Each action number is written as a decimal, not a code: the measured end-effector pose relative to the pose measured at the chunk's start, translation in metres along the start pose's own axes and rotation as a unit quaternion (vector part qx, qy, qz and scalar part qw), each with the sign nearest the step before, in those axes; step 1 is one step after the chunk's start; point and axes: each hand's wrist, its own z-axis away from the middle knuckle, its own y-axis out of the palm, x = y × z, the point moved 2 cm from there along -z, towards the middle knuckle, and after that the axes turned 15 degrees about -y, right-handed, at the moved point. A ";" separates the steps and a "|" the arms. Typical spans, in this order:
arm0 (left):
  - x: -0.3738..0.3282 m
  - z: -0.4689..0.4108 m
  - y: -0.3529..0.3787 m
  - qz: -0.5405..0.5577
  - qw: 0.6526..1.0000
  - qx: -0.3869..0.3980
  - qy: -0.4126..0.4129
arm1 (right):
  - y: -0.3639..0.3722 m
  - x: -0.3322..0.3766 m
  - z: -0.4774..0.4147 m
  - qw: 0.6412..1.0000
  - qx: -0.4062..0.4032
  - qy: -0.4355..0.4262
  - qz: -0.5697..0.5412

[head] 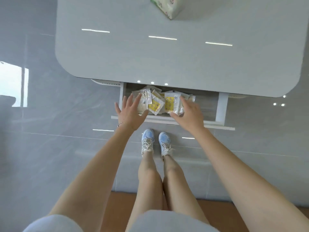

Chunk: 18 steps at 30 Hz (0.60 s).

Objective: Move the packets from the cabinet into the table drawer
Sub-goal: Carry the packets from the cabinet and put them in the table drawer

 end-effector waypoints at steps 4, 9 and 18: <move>0.000 0.065 -0.055 -0.042 0.999 -0.022 0.019 | -0.047 0.054 0.041 0.991 0.077 -0.040 0.103; 0.029 0.119 -0.094 -0.028 0.998 -0.044 -0.030 | -0.078 0.119 0.070 0.980 0.114 -0.067 0.150; 0.150 0.169 -0.137 0.094 0.973 -0.093 -0.191 | -0.055 0.274 0.067 0.935 0.145 -0.206 0.248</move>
